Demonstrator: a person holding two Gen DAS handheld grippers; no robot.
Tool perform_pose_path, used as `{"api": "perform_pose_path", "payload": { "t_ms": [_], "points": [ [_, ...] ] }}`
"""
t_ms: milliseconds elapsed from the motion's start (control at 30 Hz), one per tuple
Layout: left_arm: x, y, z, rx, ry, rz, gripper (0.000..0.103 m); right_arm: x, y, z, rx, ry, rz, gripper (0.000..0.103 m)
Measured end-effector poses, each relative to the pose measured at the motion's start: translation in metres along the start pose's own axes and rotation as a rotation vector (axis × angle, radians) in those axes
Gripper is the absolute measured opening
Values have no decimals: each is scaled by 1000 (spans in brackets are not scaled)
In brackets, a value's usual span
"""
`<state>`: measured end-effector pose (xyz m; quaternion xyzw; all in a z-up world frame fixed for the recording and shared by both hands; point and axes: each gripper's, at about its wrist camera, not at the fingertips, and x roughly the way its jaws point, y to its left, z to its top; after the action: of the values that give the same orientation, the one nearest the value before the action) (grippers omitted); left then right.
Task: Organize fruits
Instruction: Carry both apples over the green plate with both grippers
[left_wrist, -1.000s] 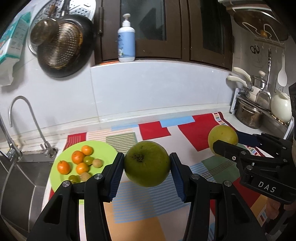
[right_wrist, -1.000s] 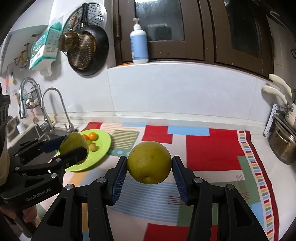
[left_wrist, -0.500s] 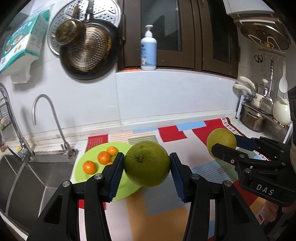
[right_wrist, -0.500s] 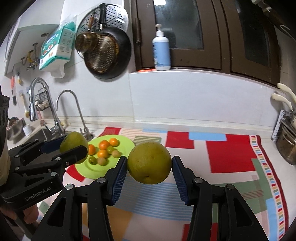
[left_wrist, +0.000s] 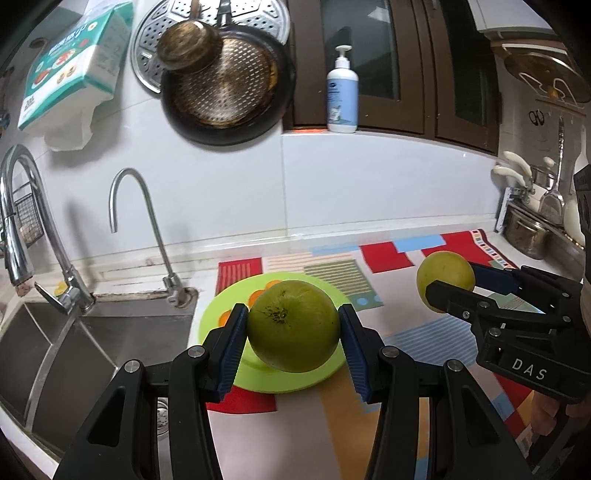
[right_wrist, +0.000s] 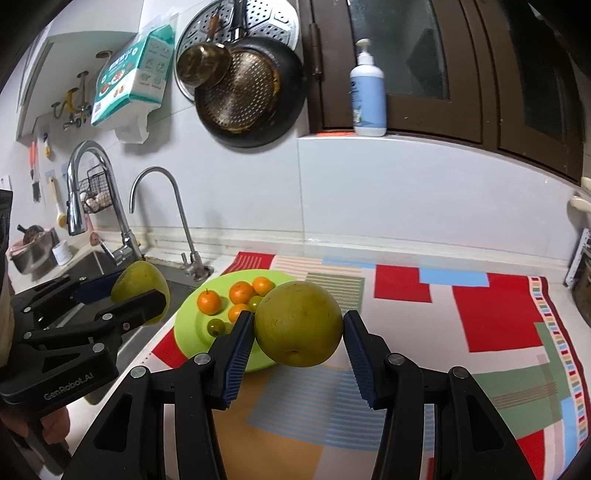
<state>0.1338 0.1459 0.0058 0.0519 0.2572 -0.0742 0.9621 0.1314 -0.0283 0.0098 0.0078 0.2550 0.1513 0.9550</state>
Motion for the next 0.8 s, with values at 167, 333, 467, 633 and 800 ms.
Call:
{"api": "perform_pose_path", "payload": {
  "t_ms": [167, 333, 467, 633, 800],
  "points": [
    [10, 20, -4, -16, 18, 21, 49, 19, 13, 2, -4, 19, 21, 50],
    [24, 38, -7, -22, 36, 51, 49, 40, 24, 4, -19, 40, 32, 50],
    [40, 46, -11, -25, 63, 59, 49, 59, 29, 4, -26, 64, 33, 50],
    [65, 54, -17, -29, 106, 56, 49, 83, 32, 1, -26, 102, 31, 50],
    [90, 59, -24, -29, 154, 51, 49, 107, 31, -4, -26, 146, 32, 50]
  ]
}}
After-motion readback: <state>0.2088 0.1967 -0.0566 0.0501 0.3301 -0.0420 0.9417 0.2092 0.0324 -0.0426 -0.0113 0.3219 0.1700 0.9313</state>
